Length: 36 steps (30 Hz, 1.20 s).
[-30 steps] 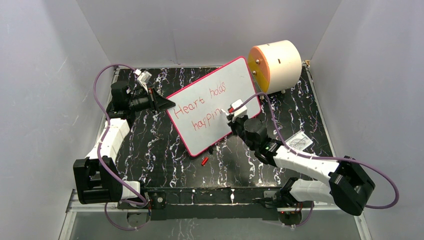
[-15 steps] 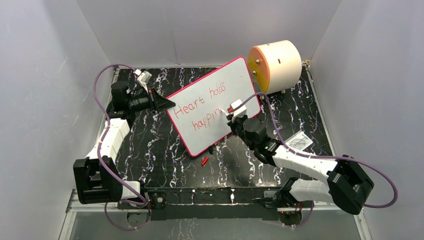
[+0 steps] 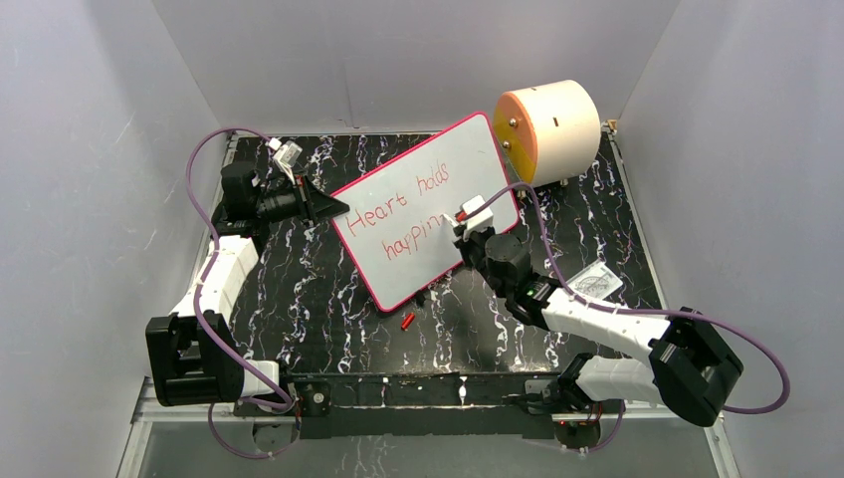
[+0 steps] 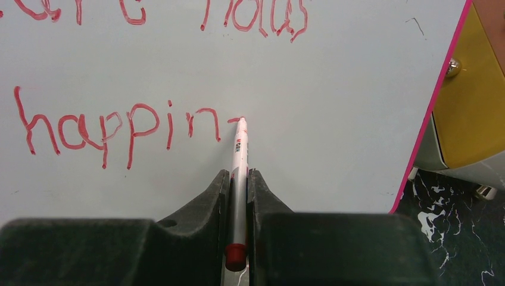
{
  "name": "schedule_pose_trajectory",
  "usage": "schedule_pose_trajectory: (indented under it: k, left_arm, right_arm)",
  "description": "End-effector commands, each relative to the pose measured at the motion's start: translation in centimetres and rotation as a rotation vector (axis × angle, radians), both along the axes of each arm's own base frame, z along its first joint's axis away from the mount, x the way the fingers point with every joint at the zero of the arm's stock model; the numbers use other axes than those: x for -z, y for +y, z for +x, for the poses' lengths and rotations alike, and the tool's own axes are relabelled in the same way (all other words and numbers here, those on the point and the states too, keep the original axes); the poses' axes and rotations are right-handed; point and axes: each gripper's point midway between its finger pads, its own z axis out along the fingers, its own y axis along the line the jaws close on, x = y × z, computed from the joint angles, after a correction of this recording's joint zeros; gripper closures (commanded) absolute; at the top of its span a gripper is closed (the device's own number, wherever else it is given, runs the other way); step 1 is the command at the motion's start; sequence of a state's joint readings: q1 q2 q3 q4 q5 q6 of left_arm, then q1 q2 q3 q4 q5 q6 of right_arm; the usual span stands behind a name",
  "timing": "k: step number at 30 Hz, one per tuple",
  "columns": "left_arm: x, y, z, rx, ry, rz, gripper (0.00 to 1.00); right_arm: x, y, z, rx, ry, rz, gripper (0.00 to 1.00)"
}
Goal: Write a sentence on the whiteboard
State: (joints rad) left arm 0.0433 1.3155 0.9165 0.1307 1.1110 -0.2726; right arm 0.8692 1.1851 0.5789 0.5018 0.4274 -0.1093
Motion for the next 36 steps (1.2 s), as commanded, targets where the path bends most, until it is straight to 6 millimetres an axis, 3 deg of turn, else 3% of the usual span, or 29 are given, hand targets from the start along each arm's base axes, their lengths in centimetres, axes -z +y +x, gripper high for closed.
schedule_pose_trajectory:
  k: [1, 17, 36]
  left_arm:
    - [0.6, -0.5, -0.8, 0.042, 0.035, -0.002, 1.0]
    - [0.6, -0.5, -0.8, 0.045, 0.037, -0.004, 1.0]
    - [0.6, -0.5, -0.8, 0.044, 0.037, -0.004, 1.0]
  right_arm:
    - [-2.1, -0.1, 1.0, 0.031, -0.06, 0.05, 1.0]
    - [-3.1, 1.1, 0.8, -0.034, -0.094, 0.08, 1.0]
    - [-1.4, 1.1, -0.6, -0.091, -0.003, 0.028, 1.0]
